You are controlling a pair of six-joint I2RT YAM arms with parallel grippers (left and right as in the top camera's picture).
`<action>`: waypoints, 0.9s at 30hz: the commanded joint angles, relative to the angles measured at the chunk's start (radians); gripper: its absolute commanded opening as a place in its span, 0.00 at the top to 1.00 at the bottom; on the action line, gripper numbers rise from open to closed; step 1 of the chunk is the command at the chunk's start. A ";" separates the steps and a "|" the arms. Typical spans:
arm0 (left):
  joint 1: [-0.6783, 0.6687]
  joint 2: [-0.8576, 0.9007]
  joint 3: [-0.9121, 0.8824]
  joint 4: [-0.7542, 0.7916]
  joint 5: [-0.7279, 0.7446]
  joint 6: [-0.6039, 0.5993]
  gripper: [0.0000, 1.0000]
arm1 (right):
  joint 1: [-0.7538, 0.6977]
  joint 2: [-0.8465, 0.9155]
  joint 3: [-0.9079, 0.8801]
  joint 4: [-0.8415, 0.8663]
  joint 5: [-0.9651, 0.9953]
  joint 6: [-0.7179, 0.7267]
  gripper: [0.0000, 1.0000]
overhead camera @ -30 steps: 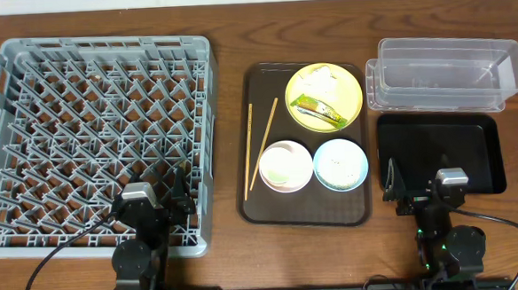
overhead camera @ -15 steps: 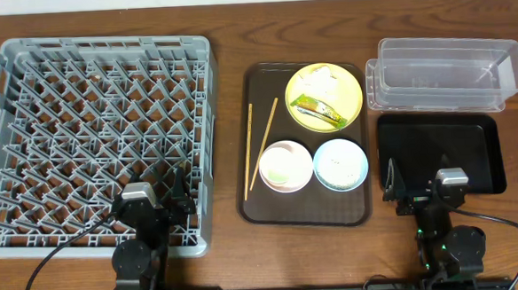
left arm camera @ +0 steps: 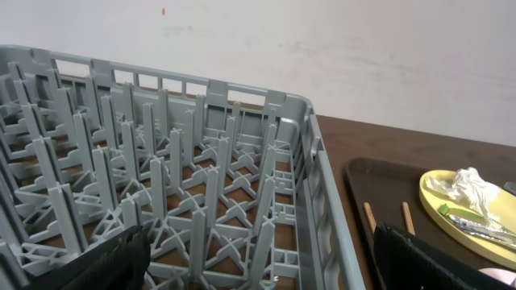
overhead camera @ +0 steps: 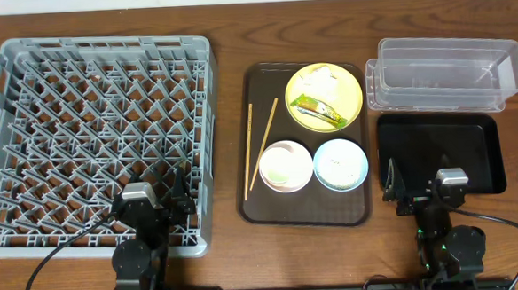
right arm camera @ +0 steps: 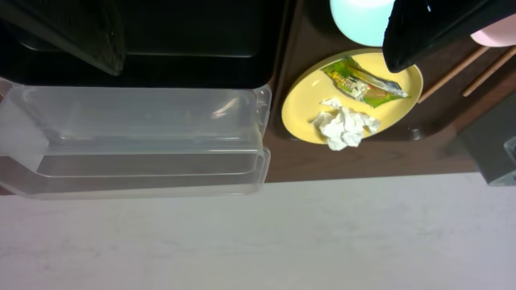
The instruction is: Sort waste into correct bins and load items into the dishwasher
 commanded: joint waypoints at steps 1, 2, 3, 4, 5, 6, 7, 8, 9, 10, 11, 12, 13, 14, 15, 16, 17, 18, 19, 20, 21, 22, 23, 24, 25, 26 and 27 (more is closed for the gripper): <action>-0.002 -0.006 -0.014 -0.045 -0.010 -0.001 0.10 | 0.003 -0.005 -0.001 -0.005 -0.001 0.005 0.01; -0.002 -0.006 -0.014 -0.045 -0.010 -0.001 0.10 | 0.003 -0.005 -0.001 -0.005 -0.001 0.005 0.01; -0.002 -0.006 -0.014 -0.045 -0.010 -0.001 0.10 | 0.003 -0.005 -0.001 -0.005 -0.001 0.005 0.01; -0.002 -0.006 -0.014 -0.045 -0.010 -0.002 0.10 | 0.003 -0.005 -0.001 -0.005 -0.002 0.006 0.01; -0.002 -0.006 -0.014 -0.045 -0.010 -0.002 0.10 | 0.003 -0.005 -0.001 -0.005 -0.005 0.006 0.01; -0.002 -0.006 -0.014 -0.045 -0.010 -0.002 0.10 | 0.003 -0.005 -0.001 -0.005 -0.005 0.006 0.01; -0.002 -0.006 -0.014 -0.045 -0.010 -0.001 0.10 | 0.003 -0.005 -0.001 -0.005 -0.005 0.006 0.01; -0.002 -0.006 -0.014 -0.045 -0.010 -0.001 0.10 | 0.003 -0.005 -0.001 -0.005 -0.005 0.006 0.01; -0.002 -0.006 -0.014 -0.045 -0.010 -0.002 0.10 | 0.003 -0.005 -0.001 -0.005 -0.005 0.006 0.01; -0.002 -0.006 -0.014 -0.044 -0.010 -0.002 0.10 | 0.003 -0.005 -0.001 -0.005 -0.010 0.009 0.01; -0.002 -0.006 -0.014 -0.044 -0.010 -0.002 0.10 | 0.003 -0.005 -0.001 0.003 -0.012 0.022 0.01; -0.002 -0.006 -0.014 -0.044 -0.010 -0.004 0.10 | 0.003 -0.005 -0.001 0.007 -0.014 0.042 0.01; -0.002 -0.006 -0.014 -0.044 -0.010 -0.015 0.09 | 0.003 -0.005 -0.001 0.009 -0.021 0.076 0.01; -0.002 -0.006 -0.013 -0.045 -0.010 -0.023 0.10 | 0.003 -0.005 -0.001 0.011 -0.031 0.101 0.01; -0.002 -0.006 -0.011 -0.048 -0.009 -0.030 0.09 | 0.003 -0.005 -0.001 0.011 -0.035 0.117 0.01; -0.002 -0.005 -0.005 -0.053 -0.010 -0.042 0.10 | 0.003 -0.005 0.000 0.011 -0.050 0.122 0.01; -0.002 -0.003 0.004 -0.064 -0.010 -0.047 0.10 | 0.003 -0.005 0.001 0.011 -0.058 0.122 0.01; -0.002 0.002 0.020 -0.085 -0.009 -0.047 0.10 | 0.003 -0.005 0.006 0.005 -0.061 0.122 0.01; -0.002 0.008 0.034 -0.103 -0.010 -0.047 0.10 | 0.003 -0.004 0.011 0.001 -0.065 0.122 0.01; -0.002 0.018 0.052 -0.126 -0.010 -0.047 0.10 | 0.003 -0.001 0.019 -0.001 -0.065 0.122 0.01; -0.002 0.034 0.079 -0.156 -0.010 -0.046 0.10 | 0.003 0.007 0.034 -0.003 -0.065 0.122 0.01; -0.002 0.052 0.105 -0.184 -0.010 -0.046 0.10 | 0.003 0.018 0.049 -0.003 -0.065 0.122 0.01; -0.002 0.074 0.132 -0.212 -0.010 -0.046 0.10 | 0.003 0.033 0.067 -0.005 -0.065 0.122 0.01; -0.002 0.106 0.166 -0.243 -0.010 -0.046 0.10 | 0.003 0.057 0.092 -0.011 -0.065 0.122 0.01; -0.002 0.136 0.196 -0.269 -0.010 -0.046 0.10 | 0.003 0.084 0.118 -0.022 -0.066 0.122 0.01; -0.002 0.171 0.227 -0.292 -0.010 -0.045 0.10 | 0.003 0.116 0.147 -0.035 -0.068 0.120 0.01; -0.002 0.206 0.260 -0.314 -0.011 -0.042 0.10 | 0.003 0.153 0.179 -0.049 -0.069 0.115 0.01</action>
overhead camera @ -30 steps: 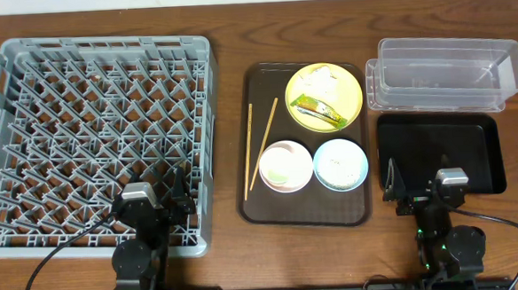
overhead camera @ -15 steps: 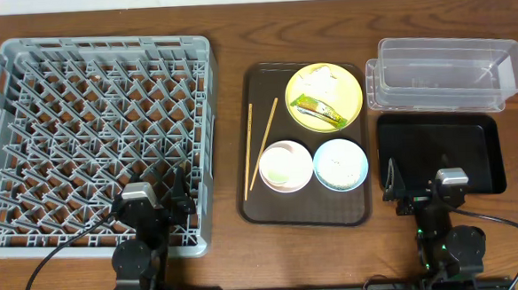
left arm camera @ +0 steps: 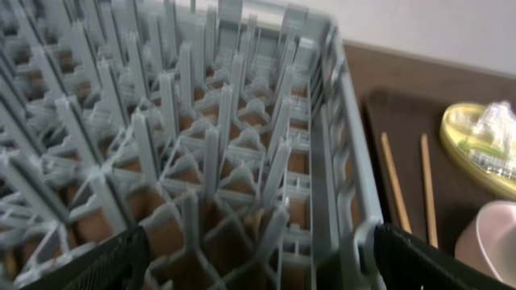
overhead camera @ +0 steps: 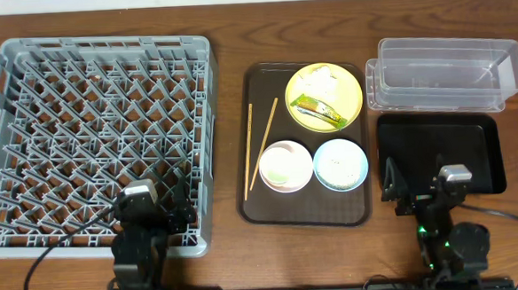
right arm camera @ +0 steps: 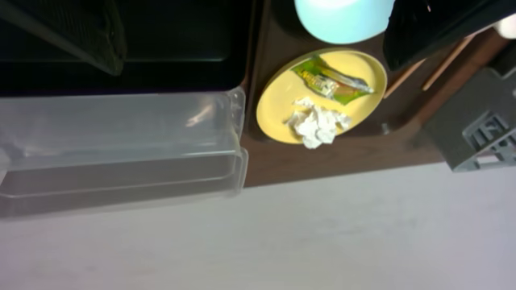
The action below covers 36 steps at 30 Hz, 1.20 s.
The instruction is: Sort waste into correct bins and load items into the dishwasher
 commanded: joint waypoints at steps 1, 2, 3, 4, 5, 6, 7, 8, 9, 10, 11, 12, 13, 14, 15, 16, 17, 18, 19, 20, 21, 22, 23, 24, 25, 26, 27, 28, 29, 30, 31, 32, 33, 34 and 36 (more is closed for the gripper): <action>-0.002 0.103 0.134 -0.043 -0.012 -0.010 0.10 | 0.003 0.102 0.119 -0.023 -0.018 0.005 0.01; -0.002 0.152 0.175 -0.068 -0.012 -0.006 0.10 | 0.003 0.155 0.161 -0.035 -0.026 -0.013 0.01; -0.002 0.196 0.212 -0.089 -0.012 0.002 0.10 | 0.003 0.205 0.199 -0.047 -0.036 -0.029 0.01; -0.002 0.249 0.255 -0.114 -0.011 0.013 0.10 | 0.003 0.266 0.244 -0.062 -0.050 -0.050 0.01; -0.002 0.294 0.293 -0.137 -0.012 0.016 0.09 | 0.003 0.321 0.286 -0.078 -0.064 -0.067 0.01; -0.002 0.341 0.332 -0.162 -0.011 0.016 0.10 | 0.003 0.377 0.329 -0.098 -0.080 -0.084 0.01; -0.002 0.378 0.364 -0.185 -0.011 0.016 0.09 | 0.003 0.424 0.366 -0.119 -0.096 -0.099 0.01; -0.002 0.433 0.412 -0.223 -0.011 0.016 0.10 | 0.003 0.483 0.414 -0.147 -0.117 -0.117 0.01; -0.002 0.479 0.456 -0.261 -0.011 0.016 0.10 | 0.003 0.542 0.462 -0.178 -0.140 -0.134 0.01; -0.002 0.523 0.501 -0.304 -0.010 0.016 0.10 | 0.003 0.601 0.513 -0.212 -0.163 -0.148 0.01; -0.002 0.565 0.545 -0.347 -0.011 0.016 0.09 | 0.003 0.670 0.575 -0.257 -0.188 -0.161 0.01; -0.002 0.606 0.590 -0.391 -0.010 0.016 0.10 | 0.004 0.727 0.629 -0.298 -0.207 -0.172 0.01; -0.002 0.650 0.639 -0.443 -0.011 0.016 0.10 | 0.005 0.784 0.688 -0.347 -0.227 -0.181 0.01; -0.002 0.684 0.677 -0.487 -0.011 0.016 0.10 | 0.006 0.841 0.750 -0.402 -0.247 -0.193 0.01; -0.002 0.714 0.709 -0.523 -0.011 0.016 0.10 | 0.006 0.895 0.811 -0.462 -0.262 -0.209 0.01; -0.002 0.741 0.736 -0.555 -0.011 0.016 0.10 | 0.006 0.945 0.872 -0.523 -0.262 -0.223 0.00; -0.002 0.764 0.756 -0.580 -0.012 0.016 0.10 | 0.005 0.998 0.935 -0.579 -0.258 -0.240 0.01; -0.002 0.784 0.768 -0.598 -0.011 0.016 0.10 | 0.004 1.037 0.979 -0.616 -0.255 -0.252 0.01; -0.002 0.798 0.771 -0.602 -0.011 0.016 0.10 | 0.004 1.070 1.013 -0.641 -0.254 -0.253 0.01; -0.002 0.809 0.771 -0.607 -0.011 0.015 0.10 | 0.004 1.098 1.037 -0.650 -0.256 -0.252 0.01; -0.002 0.819 0.771 -0.612 -0.011 0.015 0.10 | 0.005 1.122 1.054 -0.644 -0.270 -0.247 0.01; -0.002 0.828 0.771 -0.616 -0.011 0.015 0.09 | 0.005 1.141 1.065 -0.631 -0.302 -0.244 0.01; -0.002 0.833 0.771 -0.620 -0.011 0.015 0.09 | 0.005 1.153 1.066 -0.614 -0.339 -0.237 0.01; -0.002 0.837 0.771 -0.621 -0.011 0.015 0.09 | 0.005 1.162 1.065 -0.584 -0.373 -0.222 0.00; -0.002 0.838 0.771 -0.620 -0.011 0.015 0.09 | 0.006 1.173 1.065 -0.544 -0.399 -0.214 0.01; -0.002 0.837 0.771 -0.620 -0.011 0.015 0.09 | 0.010 1.181 1.065 -0.509 -0.418 -0.214 0.01; -0.002 0.837 0.771 -0.620 -0.011 0.015 0.09 | 0.018 1.191 1.065 -0.473 -0.422 -0.214 0.01; -0.002 0.837 0.771 -0.619 -0.011 0.015 0.09 | 0.029 1.201 1.065 -0.439 -0.419 -0.214 0.01; -0.002 0.837 0.771 -0.616 -0.011 0.015 0.09 | 0.041 1.213 1.065 -0.409 -0.415 -0.214 0.01; -0.002 0.837 0.771 -0.615 -0.011 0.015 0.09 | 0.057 1.228 1.065 -0.381 -0.415 -0.214 0.01; -0.002 0.837 0.771 -0.615 -0.011 0.015 0.09 | 0.080 1.249 1.065 -0.351 -0.412 -0.215 0.01; -0.002 0.837 0.771 -0.615 -0.011 0.014 0.09 | 0.103 1.270 1.065 -0.327 -0.399 -0.215 0.02; -0.002 0.837 0.771 -0.615 -0.011 0.015 0.09 | 0.127 1.293 1.065 -0.307 -0.370 -0.214 0.04; -0.002 0.837 0.771 -0.615 -0.011 0.015 0.09 | 0.151 1.320 1.065 -0.288 -0.326 -0.214 0.07; -0.002 0.837 0.771 -0.616 -0.011 0.015 0.09 | 0.197 1.379 1.065 -0.251 -0.230 -0.214 0.14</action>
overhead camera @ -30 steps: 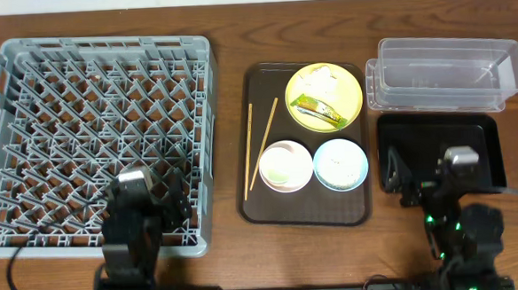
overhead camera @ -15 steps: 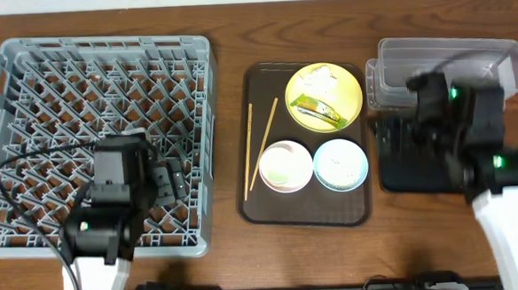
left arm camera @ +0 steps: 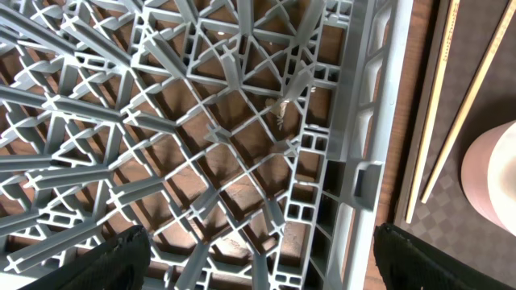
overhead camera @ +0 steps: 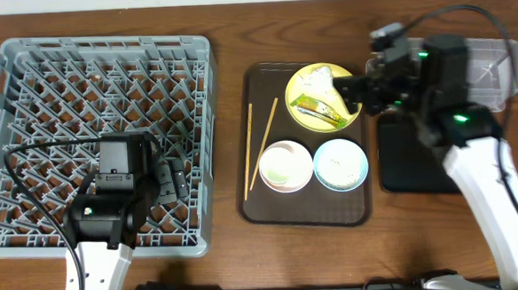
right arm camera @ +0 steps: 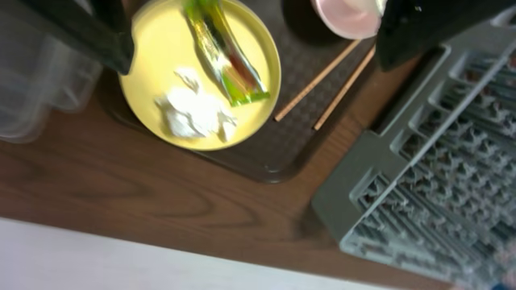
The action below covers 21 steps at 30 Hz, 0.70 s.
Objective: Sort waste into correct bins and load items into the dishwasher
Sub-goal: 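Reach the right gripper to the yellow plate and grasp the crumpled tissue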
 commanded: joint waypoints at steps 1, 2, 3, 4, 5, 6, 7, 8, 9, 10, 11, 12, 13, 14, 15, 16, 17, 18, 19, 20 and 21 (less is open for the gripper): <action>-0.002 -0.002 0.018 -0.001 -0.008 0.006 0.09 | 0.079 0.109 0.013 0.039 0.158 0.000 0.18; -0.002 -0.002 0.018 -0.001 -0.008 0.006 0.09 | 0.097 0.142 0.013 0.057 0.196 0.000 0.25; -0.002 -0.002 0.018 0.000 -0.008 0.006 0.09 | 0.111 0.177 0.013 0.075 0.232 0.003 0.29; -0.002 -0.002 0.018 0.000 -0.008 0.006 0.09 | 0.124 0.210 0.013 0.092 0.275 0.021 0.29; -0.002 -0.002 0.018 0.000 -0.008 0.005 0.09 | 0.134 0.242 0.013 0.109 0.326 0.050 0.30; -0.002 -0.001 0.018 0.000 -0.008 0.005 0.09 | 0.145 0.279 0.013 0.131 0.383 0.090 0.29; -0.002 -0.001 0.018 0.000 -0.008 0.005 0.09 | 0.151 0.309 0.013 0.153 0.419 0.119 0.30; -0.002 0.000 0.018 0.000 -0.008 0.005 0.09 | 0.157 0.343 0.013 0.181 0.444 0.144 0.31; -0.002 -0.001 0.018 0.000 -0.008 0.005 0.09 | 0.161 0.379 0.013 0.212 0.452 0.159 0.32; -0.002 0.000 0.018 -0.001 -0.008 0.005 0.09 | 0.164 0.407 0.013 0.236 0.452 0.161 0.33; -0.002 0.000 0.018 -0.001 -0.008 0.006 0.09 | 0.167 0.433 0.013 0.257 0.452 0.161 0.33; -0.002 -0.001 0.018 -0.001 -0.008 0.006 0.09 | 0.171 0.460 0.013 0.275 0.453 0.169 0.32; -0.002 -0.001 0.018 -0.001 -0.008 0.005 0.09 | 0.173 0.484 0.013 0.291 0.452 0.175 0.30; -0.002 -0.001 0.018 -0.001 -0.008 0.006 0.09 | 0.175 0.507 0.013 0.303 0.452 0.186 0.27; -0.002 -0.001 0.018 -0.001 -0.008 0.005 0.09 | 0.177 0.534 0.013 0.314 0.452 0.198 0.25; -0.002 -0.001 0.018 -0.001 -0.008 0.006 0.09 | 0.177 0.554 0.013 0.323 0.452 0.203 0.22; -0.002 0.000 0.018 -0.001 -0.008 0.006 0.09 | 0.177 0.571 0.013 0.331 0.452 0.203 0.20; -0.002 -0.001 0.018 -0.001 -0.008 0.005 0.09 | 0.177 0.587 0.013 0.341 0.452 0.203 0.20; -0.002 -0.001 0.018 -0.001 -0.008 0.006 0.09 | 0.177 0.600 0.013 0.353 0.452 0.203 0.21; -0.002 0.000 0.018 -0.001 -0.007 0.005 0.09 | 0.177 0.610 0.013 0.366 0.452 0.203 0.22; -0.002 -0.001 0.018 -0.001 -0.008 0.006 0.09 | 0.177 0.619 0.013 0.383 0.453 0.204 0.24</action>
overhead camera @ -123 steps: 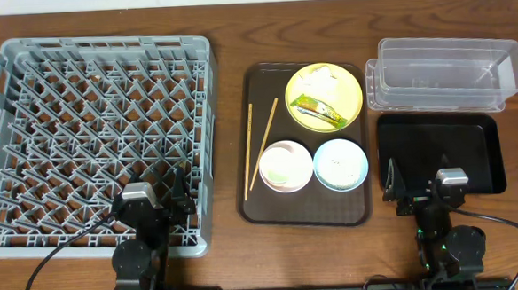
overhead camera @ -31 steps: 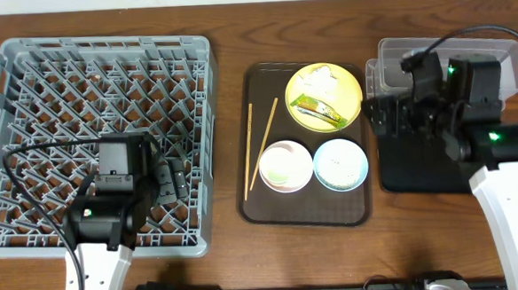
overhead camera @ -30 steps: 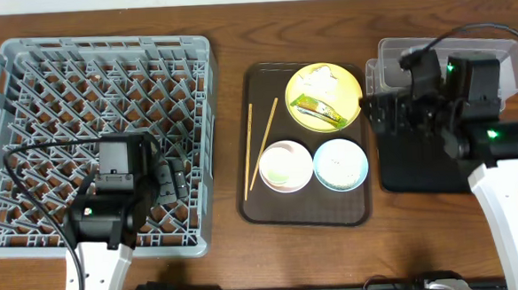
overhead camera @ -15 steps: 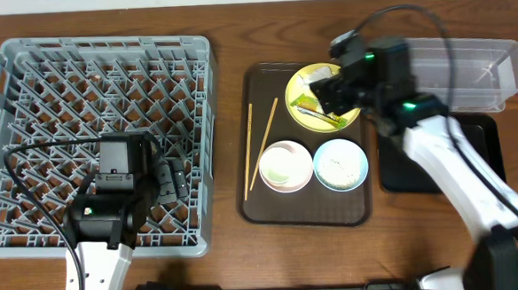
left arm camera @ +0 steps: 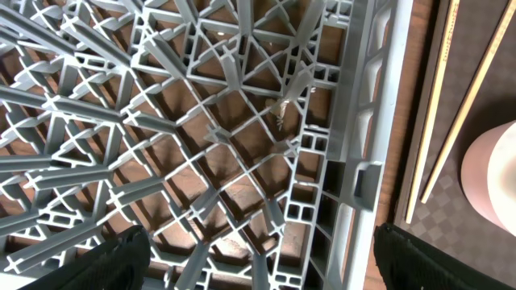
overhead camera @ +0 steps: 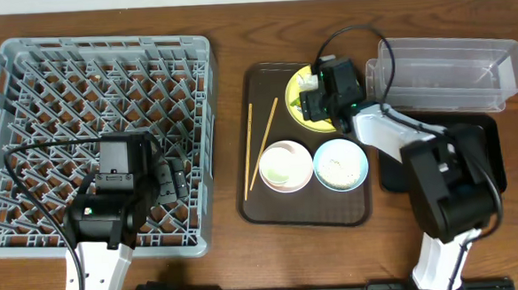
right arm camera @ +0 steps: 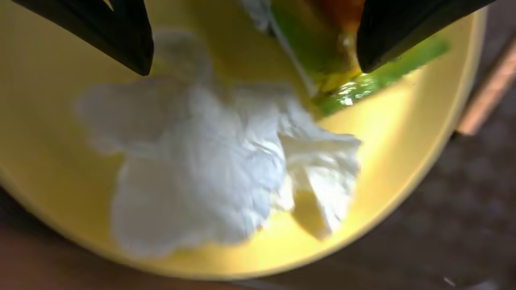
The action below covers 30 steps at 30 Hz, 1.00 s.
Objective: Sort waste into correct bins and load items into the dishwasher
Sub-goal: 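Reach the right gripper to the yellow plate and grasp the crumpled tissue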
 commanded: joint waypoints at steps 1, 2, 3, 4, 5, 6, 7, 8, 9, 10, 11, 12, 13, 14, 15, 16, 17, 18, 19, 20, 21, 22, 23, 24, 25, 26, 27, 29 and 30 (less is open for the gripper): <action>-0.001 0.000 0.018 -0.002 -0.008 0.006 0.09 | 0.006 0.024 0.013 0.039 0.025 0.035 0.26; -0.001 0.000 0.018 -0.002 -0.007 0.005 0.09 | 0.006 0.027 0.013 0.053 0.040 0.050 0.26; -0.001 0.000 0.018 -0.002 -0.007 0.005 0.09 | 0.006 0.028 0.013 0.063 0.058 0.066 0.27; -0.001 0.000 0.018 -0.003 -0.006 0.005 0.09 | 0.006 0.028 0.013 0.074 0.079 0.082 0.27; -0.001 0.000 0.018 -0.005 -0.004 0.005 0.10 | 0.006 0.028 0.013 0.087 0.095 0.095 0.29; -0.001 0.000 0.018 -0.006 -0.004 0.005 0.09 | 0.006 0.028 0.013 0.100 0.109 0.097 0.33; -0.001 0.000 0.018 -0.008 -0.004 0.006 0.09 | 0.006 0.028 0.013 0.114 0.125 0.097 0.38; -0.001 0.000 0.018 -0.009 -0.004 0.006 0.09 | 0.006 0.028 0.013 0.122 0.137 0.097 0.44; -0.001 0.000 0.018 -0.010 -0.004 0.006 0.09 | 0.006 0.028 0.013 0.128 0.148 0.097 0.54; -0.001 0.000 0.018 -0.010 -0.004 0.005 0.09 | 0.006 0.028 0.013 0.130 0.159 0.097 0.66; -0.001 0.000 0.018 -0.010 -0.004 0.006 0.09 | 0.006 0.028 0.013 0.131 0.163 0.097 0.77; -0.001 0.000 0.018 -0.010 -0.004 0.005 0.09 | 0.006 0.028 0.013 0.131 0.163 0.097 0.85; -0.001 0.000 0.018 -0.010 -0.004 0.006 0.09 | 0.006 0.028 0.013 0.130 0.162 0.097 0.93; -0.001 0.000 0.018 -0.009 -0.004 0.005 0.09 | 0.006 0.028 0.013 0.130 0.162 0.097 0.99; -0.001 0.000 0.018 -0.009 -0.004 0.006 0.09 | 0.006 0.028 0.013 0.129 0.161 0.097 0.99; -0.001 0.000 0.018 -0.009 -0.004 0.006 0.09 | 0.006 0.027 0.013 0.129 0.161 0.097 0.99; -0.001 0.000 0.018 -0.009 -0.004 0.006 0.10 | 0.006 0.024 0.013 0.129 0.157 0.097 0.99; -0.001 0.000 0.018 -0.009 -0.004 0.006 0.09 | 0.006 0.014 0.013 0.126 0.149 0.097 0.99; -0.001 0.000 0.018 -0.009 -0.004 0.006 0.10 | 0.006 -0.004 0.013 0.112 0.137 0.097 0.99; -0.001 0.000 0.018 -0.009 -0.004 0.006 0.09 | 0.006 -0.027 0.013 0.094 0.129 0.097 0.99; -0.001 0.000 0.018 -0.009 -0.004 0.006 0.09 | 0.005 -0.057 0.013 0.073 0.127 0.097 0.99; -0.001 0.000 0.018 -0.009 -0.005 0.006 0.09 | 0.003 -0.089 0.013 0.052 0.127 0.097 0.99; -0.001 0.000 0.018 -0.009 -0.005 0.006 0.09 | -0.001 -0.126 0.013 0.032 0.127 0.097 0.99; -0.001 0.000 0.018 -0.009 -0.004 0.006 0.09 | -0.008 -0.164 0.013 0.010 0.127 0.096 0.99; -0.001 0.000 0.018 -0.009 -0.004 0.006 0.09 | -0.016 -0.203 0.013 -0.011 0.129 0.094 0.99; -0.001 0.000 0.018 -0.009 -0.004 0.006 0.10 | -0.031 -0.248 0.013 -0.033 0.128 0.093 0.99; -0.001 0.000 0.018 -0.009 -0.005 0.006 0.09 | -0.048 -0.290 0.013 -0.051 0.131 0.092 0.99; -0.001 0.000 0.018 -0.009 -0.005 0.006 0.09 | -0.083 -0.349 0.013 -0.076 0.142 0.093 0.99; -0.001 0.000 0.018 -0.009 -0.004 0.006 0.09 | -0.106 -0.378 0.013 -0.088 0.146 0.093 0.99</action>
